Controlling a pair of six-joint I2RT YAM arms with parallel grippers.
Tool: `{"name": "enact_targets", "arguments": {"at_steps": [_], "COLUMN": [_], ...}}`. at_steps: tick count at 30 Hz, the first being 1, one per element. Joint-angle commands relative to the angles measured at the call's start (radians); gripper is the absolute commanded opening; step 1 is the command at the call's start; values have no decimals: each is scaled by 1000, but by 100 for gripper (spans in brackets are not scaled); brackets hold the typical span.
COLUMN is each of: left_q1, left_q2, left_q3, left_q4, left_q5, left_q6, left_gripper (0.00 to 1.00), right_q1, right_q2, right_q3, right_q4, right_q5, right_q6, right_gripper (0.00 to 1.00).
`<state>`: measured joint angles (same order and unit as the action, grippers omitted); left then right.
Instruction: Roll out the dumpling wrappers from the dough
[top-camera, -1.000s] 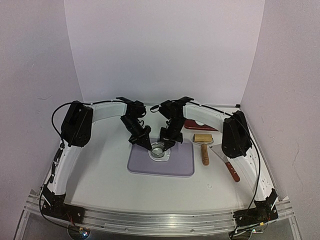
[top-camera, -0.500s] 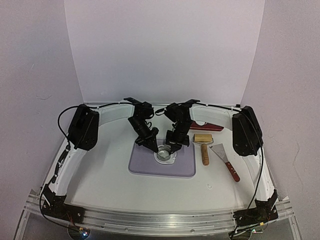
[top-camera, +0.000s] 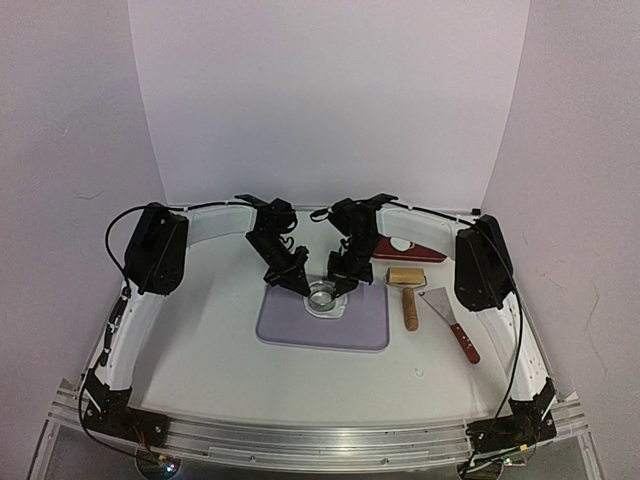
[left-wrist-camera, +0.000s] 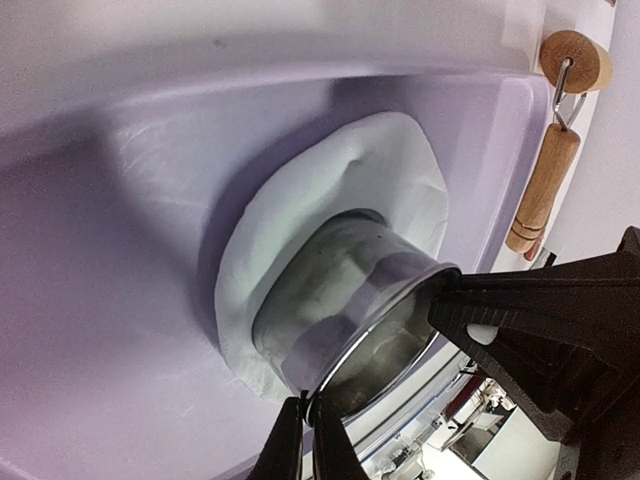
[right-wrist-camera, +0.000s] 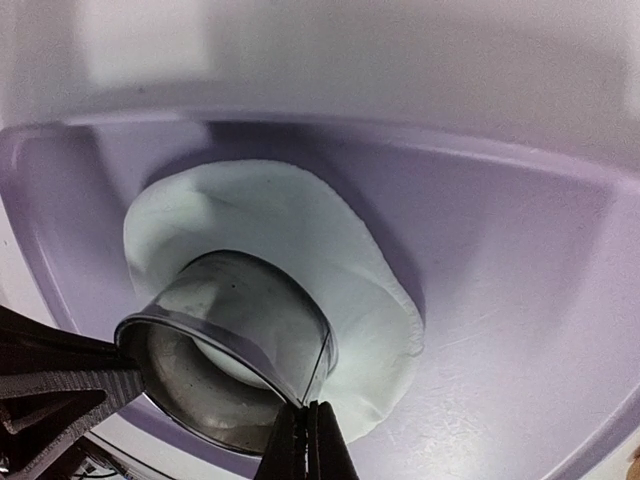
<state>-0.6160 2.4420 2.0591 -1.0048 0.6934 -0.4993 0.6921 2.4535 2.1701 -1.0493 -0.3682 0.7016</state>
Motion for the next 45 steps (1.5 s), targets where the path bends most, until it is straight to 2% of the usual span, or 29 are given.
{"name": "enact_targets", "arguments": {"at_steps": [1,6,11,16,19,22,26,32,45], "left_q1": [10,-11,-25,-19,0,30,52,51,50], "left_q2": [-63,-80,-15,65,90,69,-11,-99,-69], "left_q3": [-191,-213,-91,90,132,83,-67,-213,-99], "left_q4": [-48,-55,-84,-129,-140,-120,-75,-11,-46], "left_q5": [-116,-81,-68,-106,-120,-141,-172,-154,-152], "left_q6": [2,14,13,16,10,1,0,-6,-16], "left_gripper": [5,5,5,5,5,5,5,5,5], "right_q1": [69,75,19,-17,-19,-12,28,45,44], "right_q2": [9,-90,-149,-102,-39,18,61,-13,-36], "right_q3": [-121,-277,-356,-244,-121,-28,52,-76,-38], "right_q4": [-63,-66,-67,-73,-82,-82,-83,-77,-81], "right_q5": [38,108,159,176,158,123,79,125,141], "right_q6": [-11,10,16,12,17,24,-2,3,0], "right_gripper": [0,0,0,0,0,0,0,0,0]}}
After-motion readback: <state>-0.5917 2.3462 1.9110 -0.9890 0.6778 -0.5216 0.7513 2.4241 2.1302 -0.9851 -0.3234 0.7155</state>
